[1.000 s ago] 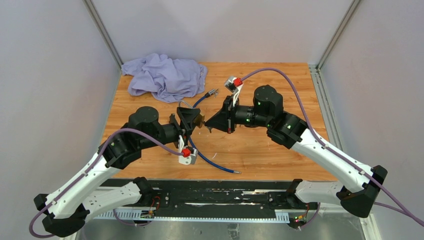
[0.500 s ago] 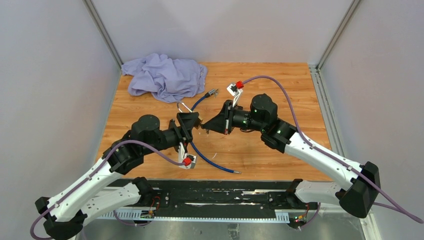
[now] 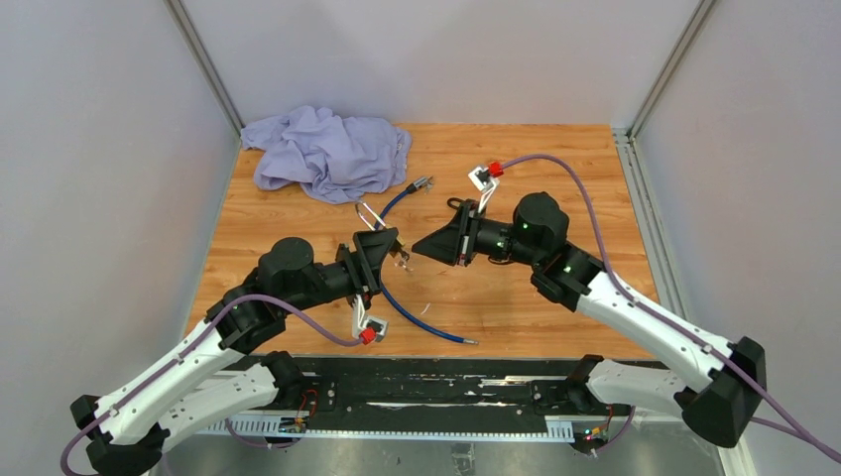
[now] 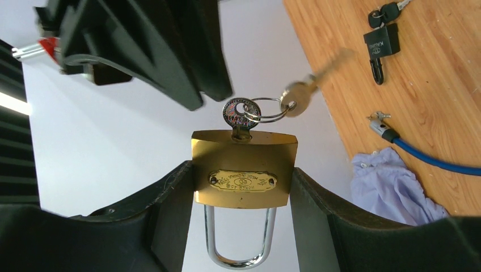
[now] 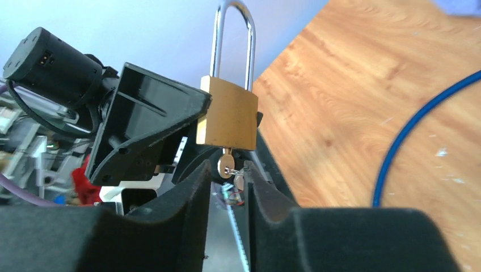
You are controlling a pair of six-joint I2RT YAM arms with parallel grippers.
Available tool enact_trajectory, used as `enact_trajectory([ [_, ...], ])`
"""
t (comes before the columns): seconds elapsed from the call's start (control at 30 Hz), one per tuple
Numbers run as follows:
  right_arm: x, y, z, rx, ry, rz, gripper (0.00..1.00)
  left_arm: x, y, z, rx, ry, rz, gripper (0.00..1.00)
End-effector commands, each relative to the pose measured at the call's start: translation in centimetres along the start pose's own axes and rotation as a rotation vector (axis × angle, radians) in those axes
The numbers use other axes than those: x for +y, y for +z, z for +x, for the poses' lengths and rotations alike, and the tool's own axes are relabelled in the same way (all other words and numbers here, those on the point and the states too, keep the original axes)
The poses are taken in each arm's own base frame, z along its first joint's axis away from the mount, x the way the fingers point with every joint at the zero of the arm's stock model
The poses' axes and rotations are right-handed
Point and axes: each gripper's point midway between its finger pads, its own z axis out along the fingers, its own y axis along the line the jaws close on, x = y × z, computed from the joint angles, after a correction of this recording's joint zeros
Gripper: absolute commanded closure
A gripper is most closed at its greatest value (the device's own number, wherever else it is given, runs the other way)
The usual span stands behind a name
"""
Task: Unlock with the key
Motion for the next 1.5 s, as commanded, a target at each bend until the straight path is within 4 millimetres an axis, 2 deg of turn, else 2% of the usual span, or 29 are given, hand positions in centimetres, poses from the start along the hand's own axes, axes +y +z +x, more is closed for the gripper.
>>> enact_trajectory([
  [0.0, 0.6, -2.8, -2.9, -0.048, -0.223, 0.100, 0.69, 4.9, -1.5, 0.0, -0.001, 0.058, -0.141, 1.00],
  [0.17, 1.1, -3.7, -3.4, -0.010, -0.301, 0.131, 0.61, 4.8, -1.5, -0.1, -0.005, 0.059, -0.131, 1.00],
  [0.33, 0.8, -2.3, -2.8, 0.052, -0.322, 0.112, 0.52, 4.9, -1.4, -0.2, -0.010, 0.071, -0.133, 1.00],
  [0.63, 1.5, -0.2, -0.6, 0.149, -0.348, 0.045, 0.50, 5.0, -1.5, -0.1, -0.008, 0.080, -0.135, 1.00],
  [0.9, 2.1, 0.8, 0.9, 0.188, -0.328, 0.001, 0.62, 4.9, -1.5, -0.1, -0.005, 0.085, -0.132, 1.00],
  [1.13, 2.0, 1.5, 1.1, 0.180, -0.293, -0.001, 0.87, 4.9, -1.5, -0.2, -0.004, 0.101, -0.138, 1.00],
  [1.27, 1.8, 1.8, 1.0, 0.170, -0.271, 0.007, 0.92, 5.1, -1.6, -0.1, 0.001, 0.104, -0.143, 1.00],
  [1.37, 1.9, 2.1, 1.2, 0.170, -0.237, -0.003, 0.99, 5.0, -1.5, 0.0, 0.008, 0.116, -0.147, 1.00],
  [1.47, 1.7, 2.2, 1.5, 0.156, -0.180, -0.008, 1.00, 5.2, -1.5, 0.2, 0.022, 0.127, -0.163, 1.00],
])
